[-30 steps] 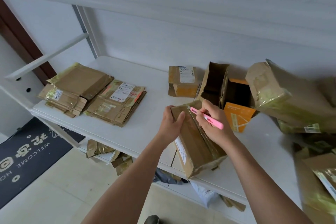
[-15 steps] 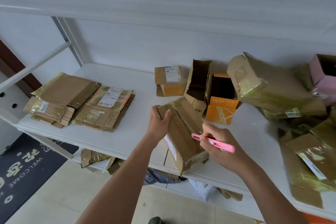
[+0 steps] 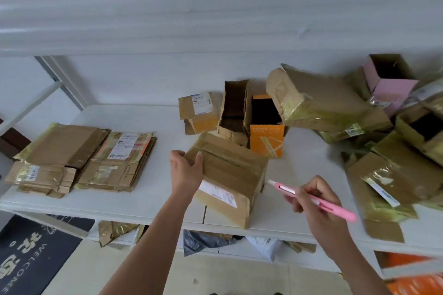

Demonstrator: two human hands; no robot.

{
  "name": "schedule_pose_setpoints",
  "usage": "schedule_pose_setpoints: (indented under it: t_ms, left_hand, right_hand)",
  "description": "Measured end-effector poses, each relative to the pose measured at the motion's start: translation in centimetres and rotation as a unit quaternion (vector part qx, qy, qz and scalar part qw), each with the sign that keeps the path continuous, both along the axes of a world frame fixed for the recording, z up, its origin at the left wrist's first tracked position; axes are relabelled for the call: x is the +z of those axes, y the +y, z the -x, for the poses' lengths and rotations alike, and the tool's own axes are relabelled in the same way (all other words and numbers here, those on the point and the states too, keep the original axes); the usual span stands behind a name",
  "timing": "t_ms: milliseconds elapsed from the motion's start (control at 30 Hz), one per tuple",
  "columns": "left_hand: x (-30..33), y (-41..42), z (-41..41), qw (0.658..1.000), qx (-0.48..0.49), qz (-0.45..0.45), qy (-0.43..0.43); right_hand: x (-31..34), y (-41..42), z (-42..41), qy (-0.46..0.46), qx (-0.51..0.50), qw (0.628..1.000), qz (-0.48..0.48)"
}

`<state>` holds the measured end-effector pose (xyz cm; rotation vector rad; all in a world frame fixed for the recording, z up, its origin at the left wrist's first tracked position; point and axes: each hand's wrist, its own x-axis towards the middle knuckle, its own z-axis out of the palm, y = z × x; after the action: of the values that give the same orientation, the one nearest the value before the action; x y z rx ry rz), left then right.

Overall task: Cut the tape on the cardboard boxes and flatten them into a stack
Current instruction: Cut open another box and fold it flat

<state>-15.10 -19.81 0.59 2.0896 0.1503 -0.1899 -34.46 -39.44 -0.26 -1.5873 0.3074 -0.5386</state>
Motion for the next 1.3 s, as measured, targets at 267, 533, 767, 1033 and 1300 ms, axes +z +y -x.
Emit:
schedule_pose_setpoints:
  t_ms: [267,533,767,1033,1300]
  left_hand:
    - [1.5,-1.7,1.9,0.942,-0.141,-0.276,-0.128]
    - [-0.8,-2.0,1.0,0.861,-0.311,-0.335,-0.223]
    - [-0.7,-2.3,1.2,0.842,-0.32,-0.387,-0.197]
    - [-0.4,-2.2,1.3,0.837,-0.325,-0.395,-0.194]
    - [-0.5,-2.3,1.2,0.831,-0.331,-0.403,-0.193]
  right_hand:
    - [-1.1,0.8,-3.7,-0.02,-0.11,0.968,-0.227]
    - [-1.2,0.4,-5.5,-0.043,-0.138,0.958,-0.247]
    - [-2.8,0.2,-6.3,-0.033,-0.161,0.965,-0.205]
    - [-3.3,0.1,-6.5,-0.045,-0.163,0.971,-0.172]
    - [-3.2,0.6,-6.8,-0.03,-0.193,0.965,-0.175]
